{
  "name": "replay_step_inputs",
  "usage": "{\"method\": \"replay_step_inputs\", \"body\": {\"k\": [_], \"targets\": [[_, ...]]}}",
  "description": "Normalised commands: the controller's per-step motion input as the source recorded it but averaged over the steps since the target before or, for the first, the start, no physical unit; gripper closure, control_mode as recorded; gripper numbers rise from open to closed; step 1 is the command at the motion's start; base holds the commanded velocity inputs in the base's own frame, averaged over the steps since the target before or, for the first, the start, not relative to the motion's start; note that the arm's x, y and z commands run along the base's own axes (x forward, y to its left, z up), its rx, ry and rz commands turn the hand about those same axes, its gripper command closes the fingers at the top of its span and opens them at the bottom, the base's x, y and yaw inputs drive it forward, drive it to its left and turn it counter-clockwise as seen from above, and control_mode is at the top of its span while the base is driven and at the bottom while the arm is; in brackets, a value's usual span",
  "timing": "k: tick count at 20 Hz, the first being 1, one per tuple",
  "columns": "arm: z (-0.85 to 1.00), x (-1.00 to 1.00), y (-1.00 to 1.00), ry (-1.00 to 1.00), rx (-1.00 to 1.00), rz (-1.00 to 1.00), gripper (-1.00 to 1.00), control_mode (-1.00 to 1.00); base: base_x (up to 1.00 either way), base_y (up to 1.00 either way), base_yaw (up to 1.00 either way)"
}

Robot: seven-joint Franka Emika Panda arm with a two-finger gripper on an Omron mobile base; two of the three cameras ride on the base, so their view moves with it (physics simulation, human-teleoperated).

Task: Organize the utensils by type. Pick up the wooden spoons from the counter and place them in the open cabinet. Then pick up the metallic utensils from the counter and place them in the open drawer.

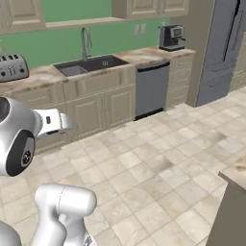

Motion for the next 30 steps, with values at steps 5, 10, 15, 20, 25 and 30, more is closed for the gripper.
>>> {"method": "replay_step_inputs", "body": {"k": [5,10,15,20,25,30], "targets": [[0.00,0.00,0.00,0.00,0.00,0.00,-1.00,1.00,0.83,0.00,-0.29],[0.00,0.00,0.00,0.00,0.00,0.00,-1.00,1.00,0.86,0.00,-0.22],[0.00,0.00,0.00,0.00,0.00,0.00,-1.00,1.00,0.70,0.00,-0.44],[0.00,0.00,0.00,0.00,0.00,0.00,-1.00,1.00,0.56,0.00,-0.64],[0.00,0.00,0.00,0.00,0.00,0.00,-1.00,1.00,0.75,0.13,-0.48],[0.00,0.00,0.00,0.00,0.00,0.00,-1.00,1.00,0.94,0.46,-0.33]]}}
